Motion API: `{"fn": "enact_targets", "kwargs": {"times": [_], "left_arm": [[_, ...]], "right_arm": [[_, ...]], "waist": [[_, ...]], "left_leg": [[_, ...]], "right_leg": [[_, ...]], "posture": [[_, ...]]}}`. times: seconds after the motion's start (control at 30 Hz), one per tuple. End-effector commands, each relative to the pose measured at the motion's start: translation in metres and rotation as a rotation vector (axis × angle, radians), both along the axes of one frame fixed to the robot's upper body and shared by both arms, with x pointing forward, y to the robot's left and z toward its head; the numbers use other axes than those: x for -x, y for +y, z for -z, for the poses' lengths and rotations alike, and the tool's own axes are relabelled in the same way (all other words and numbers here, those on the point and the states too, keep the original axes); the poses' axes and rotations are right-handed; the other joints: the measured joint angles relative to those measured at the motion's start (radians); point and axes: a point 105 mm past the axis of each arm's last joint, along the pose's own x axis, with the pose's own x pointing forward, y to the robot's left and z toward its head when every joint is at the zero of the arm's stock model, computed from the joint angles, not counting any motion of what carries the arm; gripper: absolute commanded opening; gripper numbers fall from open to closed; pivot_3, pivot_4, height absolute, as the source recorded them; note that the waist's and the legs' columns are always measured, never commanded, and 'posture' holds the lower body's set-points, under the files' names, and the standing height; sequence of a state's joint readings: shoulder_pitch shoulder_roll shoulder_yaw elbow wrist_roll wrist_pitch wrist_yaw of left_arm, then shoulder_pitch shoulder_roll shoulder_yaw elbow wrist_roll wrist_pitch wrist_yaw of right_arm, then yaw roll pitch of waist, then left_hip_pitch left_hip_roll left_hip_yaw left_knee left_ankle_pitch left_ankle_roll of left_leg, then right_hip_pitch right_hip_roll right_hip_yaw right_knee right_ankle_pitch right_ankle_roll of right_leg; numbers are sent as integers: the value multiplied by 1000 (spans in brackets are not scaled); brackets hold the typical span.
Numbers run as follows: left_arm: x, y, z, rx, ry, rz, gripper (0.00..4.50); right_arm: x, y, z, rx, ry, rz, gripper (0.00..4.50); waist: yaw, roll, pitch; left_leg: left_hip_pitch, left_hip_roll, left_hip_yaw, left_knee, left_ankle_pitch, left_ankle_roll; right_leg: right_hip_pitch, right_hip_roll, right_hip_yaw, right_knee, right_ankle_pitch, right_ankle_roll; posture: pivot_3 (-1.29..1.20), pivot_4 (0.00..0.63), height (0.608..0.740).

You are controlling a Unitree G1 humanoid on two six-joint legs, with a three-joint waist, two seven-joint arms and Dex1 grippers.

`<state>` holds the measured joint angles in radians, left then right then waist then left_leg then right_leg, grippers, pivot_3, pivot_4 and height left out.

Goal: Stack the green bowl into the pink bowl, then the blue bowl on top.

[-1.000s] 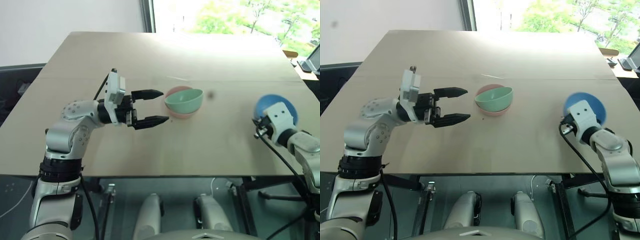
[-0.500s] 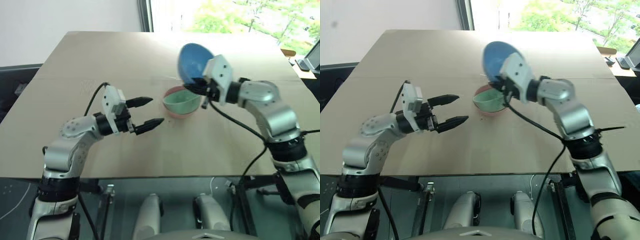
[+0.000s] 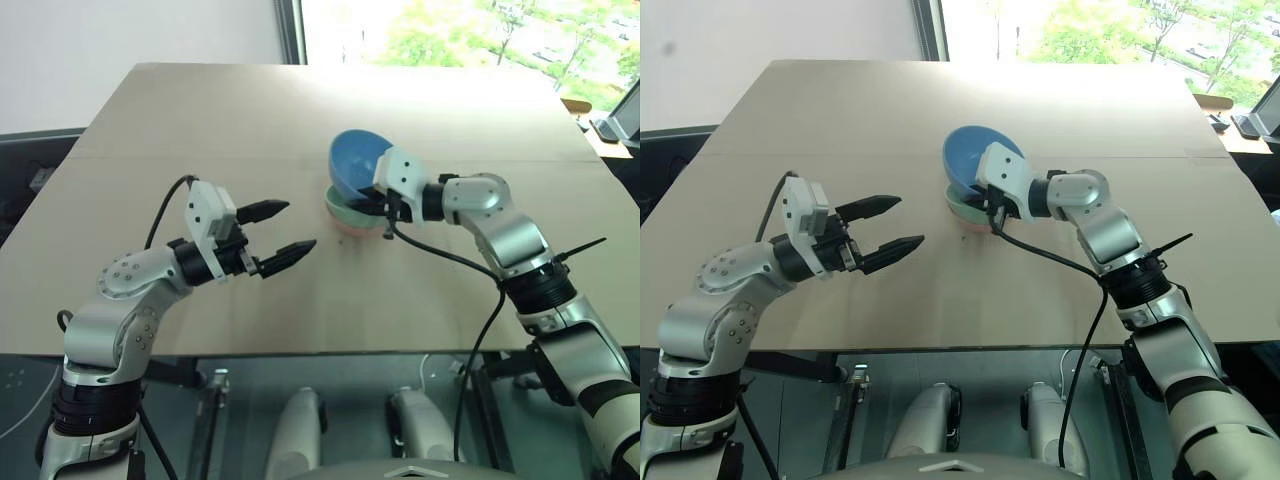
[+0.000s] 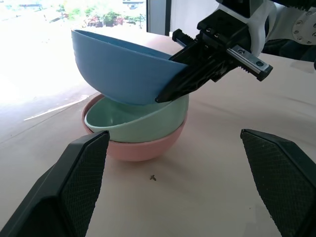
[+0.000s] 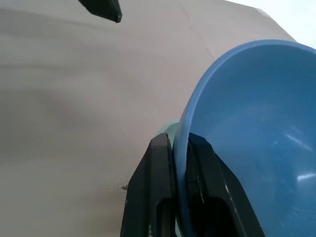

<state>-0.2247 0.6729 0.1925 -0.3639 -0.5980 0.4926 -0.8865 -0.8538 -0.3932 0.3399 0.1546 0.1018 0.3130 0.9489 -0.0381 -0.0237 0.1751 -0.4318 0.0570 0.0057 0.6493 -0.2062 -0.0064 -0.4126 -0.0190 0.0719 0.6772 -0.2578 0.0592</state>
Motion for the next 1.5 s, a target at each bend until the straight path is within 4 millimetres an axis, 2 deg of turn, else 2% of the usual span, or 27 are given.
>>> {"fn": "enact_targets", "kwargs": {"times": [0.03, 0.1, 0.17, 0.2, 0.23, 0.3, 0.33, 0.37, 0.4, 0.43, 0.53, 0.63, 0.8, 0.93, 1.1, 1.27, 1.5], "left_arm": [[6, -2, -13, 6, -51, 12, 4500], [7, -2, -13, 5, -51, 14, 4500], [7, -1, -13, 4, -50, 14, 4500], [7, -1, -13, 2, -50, 14, 4500], [7, 0, -14, 1, -50, 13, 4500], [8, 1, -14, -1, -50, 10, 4500], [8, 2, -14, 0, -51, 6, 4500], [8, 3, -14, 1, -51, 4, 4500], [8, 3, -14, 2, -51, 3, 4500], [8, 4, -14, 1, -51, -1, 4500], [10, 7, -13, -3, -50, -13, 4500], [14, 18, -13, 2, -45, -49, 4500], [31, 43, -21, 70, -30, -97, 4500], [40, 62, -20, 61, -42, -134, 4500], [44, 71, -15, 18, -20, -96, 4500], [40, 74, -15, -13, -21, -101, 4500], [31, 74, -10, -83, -32, -145, 4500]], "right_arm": [[1, 3, -8, -5, -25, -28, 117], [2, 6, -6, -12, 32, -59, 117], [-1, 8, -15, -89, 85, -54, 117], [-2, 7, -16, -94, 87, -55, 762], [-2, 6, -17, -95, 86, -55, 915], [-2, 4, -20, -99, 85, -58, 1958], [-4, 3, -23, -105, 78, -47, 1958], [-5, 0, -25, -106, 67, -35, 2714], [-5, -2, -26, -104, 58, -27, 3133], [-8, -6, -30, -115, 34, 6, 3260], [-9, -18, -38, -133, -2, 51, 4385], [2, -45, -52, -184, -33, 106, 4451], [21, -94, -54, -263, -34, 233, 4451], [45, -127, -39, -227, 0, 251, 4451], [65, -154, -31, -276, 121, 274, 4451], [84, -181, -39, -317, 139, 330, 4451], [100, -198, -45, -306, 115, 393, 4451]], "waist": [[0, 0, 0], [0, 0, 0], [-1, 0, 0], [-3, 0, 0], [-3, 0, 0], [-2, 0, 0], [-2, 0, 0], [-1, 0, 0], [-1, 0, 0], [0, 0, 0], [-1, 0, 0], [3, 0, 0], [2, 0, 0], [1, 0, 0], [0, 0, 0], [1, 0, 0], [1, 0, 0]], "left_leg": [[0, 0, 0, 0, 0, 0], [0, 0, 0, 0, 0, 0], [0, 0, 0, 0, 0, 0], [0, 0, 0, 0, 0, 0], [0, 0, 0, 0, 0, 0], [0, 0, 0, 0, 0, 0], [0, 0, 0, 0, 0, 0], [0, 0, 0, 0, 0, 0], [0, 0, 0, 0, 0, 0], [0, 0, 0, 0, 0, 0], [0, 0, 0, 0, 0, 0], [0, 0, 0, -1, 0, 0], [-1, 0, 0, -2, 0, 0], [1, 0, 1, -3, 0, 0], [1, 0, 2, -2, 0, 0], [1, 0, 2, -2, 0, 0], [1, 0, 2, -3, 0, 0]], "right_leg": [[0, 0, 0, 0, 0, 0], [0, 0, 0, 0, 0, 0], [0, 0, 0, 0, 0, 0], [0, 0, 0, 0, 0, 0], [0, 0, 0, 0, 0, 0], [0, 0, 0, 0, 0, 0], [0, 0, 0, 0, 0, 0], [0, 0, 0, 0, 0, 0], [0, 0, 0, 0, 0, 0], [0, 0, 0, 0, 0, 0], [0, 0, 0, 0, 0, 0], [0, 0, 0, -1, 0, 0], [0, -1, 0, -3, 0, 0], [0, -1, 1, -3, 0, 0], [0, -1, 2, -3, 0, 0], [0, -1, 2, -4, -1, 0], [1, 0, 2, -5, -1, 0]], "posture": [[0, 150, 740], [0, 150, 740], [0, 150, 740], [0, 150, 740], [0, 150, 740], [0, 150, 740], [0, 150, 740], [0, 150, 740], [0, 150, 740], [0, 150, 740], [0, 150, 740], [0, 150, 740], [0, 150, 740], [0, 150, 740], [0, 150, 740], [0, 150, 740], [0, 150, 740]]}}
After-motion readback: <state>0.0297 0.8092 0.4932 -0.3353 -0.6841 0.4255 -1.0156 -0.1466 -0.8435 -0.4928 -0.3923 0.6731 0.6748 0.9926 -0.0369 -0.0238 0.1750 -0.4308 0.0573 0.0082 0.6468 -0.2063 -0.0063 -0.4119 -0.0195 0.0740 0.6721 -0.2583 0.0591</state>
